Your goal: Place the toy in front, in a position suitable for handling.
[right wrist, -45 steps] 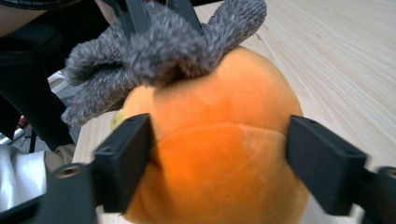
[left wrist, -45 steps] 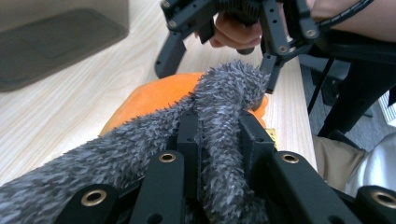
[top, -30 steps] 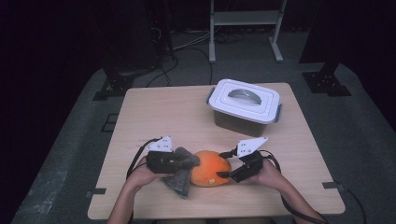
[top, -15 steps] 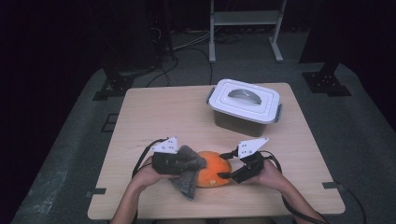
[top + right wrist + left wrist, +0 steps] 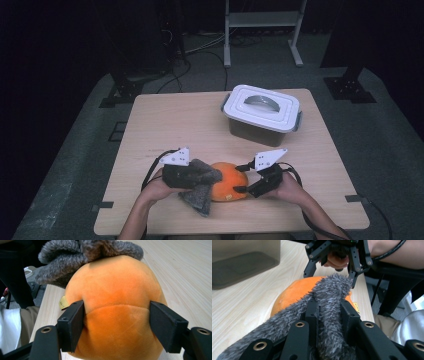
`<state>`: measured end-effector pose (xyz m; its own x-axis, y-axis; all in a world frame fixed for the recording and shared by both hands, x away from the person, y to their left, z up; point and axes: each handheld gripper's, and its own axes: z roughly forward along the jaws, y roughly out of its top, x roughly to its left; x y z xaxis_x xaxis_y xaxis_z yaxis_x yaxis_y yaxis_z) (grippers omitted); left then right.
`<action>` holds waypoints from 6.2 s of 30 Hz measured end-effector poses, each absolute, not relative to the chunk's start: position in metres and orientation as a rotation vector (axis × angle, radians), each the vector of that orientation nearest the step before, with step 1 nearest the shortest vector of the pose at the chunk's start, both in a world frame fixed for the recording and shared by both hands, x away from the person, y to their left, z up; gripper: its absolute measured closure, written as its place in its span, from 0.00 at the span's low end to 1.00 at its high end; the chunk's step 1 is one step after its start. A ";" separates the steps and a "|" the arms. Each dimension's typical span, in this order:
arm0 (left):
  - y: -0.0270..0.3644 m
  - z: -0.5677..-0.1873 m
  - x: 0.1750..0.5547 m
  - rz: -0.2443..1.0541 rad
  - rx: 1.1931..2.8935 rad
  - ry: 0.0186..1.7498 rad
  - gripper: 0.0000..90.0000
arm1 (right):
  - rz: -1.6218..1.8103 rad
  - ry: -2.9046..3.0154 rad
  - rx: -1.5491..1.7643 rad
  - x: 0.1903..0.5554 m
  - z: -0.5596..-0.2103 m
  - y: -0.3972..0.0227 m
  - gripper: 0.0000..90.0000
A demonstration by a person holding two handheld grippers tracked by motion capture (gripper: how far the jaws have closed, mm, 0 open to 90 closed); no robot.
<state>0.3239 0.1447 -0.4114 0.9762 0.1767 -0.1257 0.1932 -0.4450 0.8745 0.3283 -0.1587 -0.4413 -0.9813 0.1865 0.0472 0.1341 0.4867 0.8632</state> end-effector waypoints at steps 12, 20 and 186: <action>0.161 -0.420 0.331 0.009 2.072 0.349 0.80 | 1.545 2.679 0.307 0.330 -0.435 -0.158 0.27; 0.159 -0.419 0.328 -0.064 2.068 0.289 0.79 | 1.570 2.700 0.378 0.332 -0.433 -0.158 0.19; 0.154 -0.402 0.329 0.026 2.067 0.332 0.82 | 1.563 2.657 0.269 0.328 -0.428 -0.164 0.70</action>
